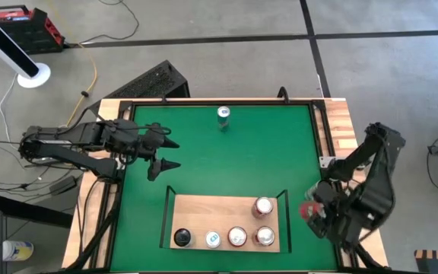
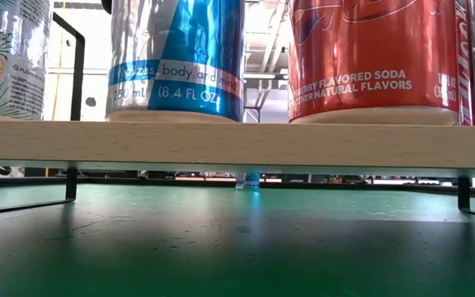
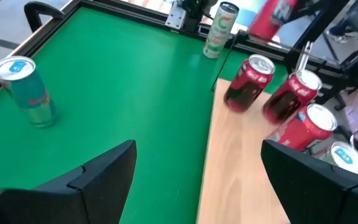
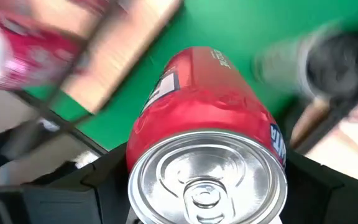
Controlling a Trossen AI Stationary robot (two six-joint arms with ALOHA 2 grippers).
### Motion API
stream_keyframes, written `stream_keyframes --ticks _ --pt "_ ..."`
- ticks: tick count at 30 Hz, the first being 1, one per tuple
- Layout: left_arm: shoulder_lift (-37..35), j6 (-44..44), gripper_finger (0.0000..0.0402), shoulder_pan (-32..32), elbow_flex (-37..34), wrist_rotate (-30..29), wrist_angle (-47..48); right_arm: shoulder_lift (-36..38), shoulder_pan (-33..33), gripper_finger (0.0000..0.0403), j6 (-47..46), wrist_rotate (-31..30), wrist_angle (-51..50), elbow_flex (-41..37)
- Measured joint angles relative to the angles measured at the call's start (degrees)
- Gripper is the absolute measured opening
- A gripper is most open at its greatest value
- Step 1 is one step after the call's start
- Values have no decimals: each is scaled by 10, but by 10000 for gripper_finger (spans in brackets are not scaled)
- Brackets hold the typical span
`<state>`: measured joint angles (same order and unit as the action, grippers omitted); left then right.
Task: Place canned beverage on shelf
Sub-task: Put the orange soda can on the shelf aligned with the other orange soda can
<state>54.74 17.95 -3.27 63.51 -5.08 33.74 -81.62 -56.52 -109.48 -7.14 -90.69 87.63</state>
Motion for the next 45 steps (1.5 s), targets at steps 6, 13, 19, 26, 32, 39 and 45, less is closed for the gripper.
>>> stream_keyframes --ticks 6,13,19,26,32,39,45 --pt "0 -31 329 0 0 -2 0 34 109 322 121 -43 4 18" --pt "0 -54 329 0 0 -2 0 27 276 322 334 -45 7 21" --pt "0 -58 329 0 0 -2 1 7 430 322 496 -122 13 21" --pt "0 -41 329 0 0 3 6 -7 540 322 669 -107 168 21" --pt "-5 -12 329 0 0 3 29 -46 528 322 742 -68 303 23" --pt "-1 4 329 -1 0 1 26 -107 490 322 813 -55 368 44" --pt "14 13 329 -3 1 1 13 -183 453 322 880 -29 330 129"
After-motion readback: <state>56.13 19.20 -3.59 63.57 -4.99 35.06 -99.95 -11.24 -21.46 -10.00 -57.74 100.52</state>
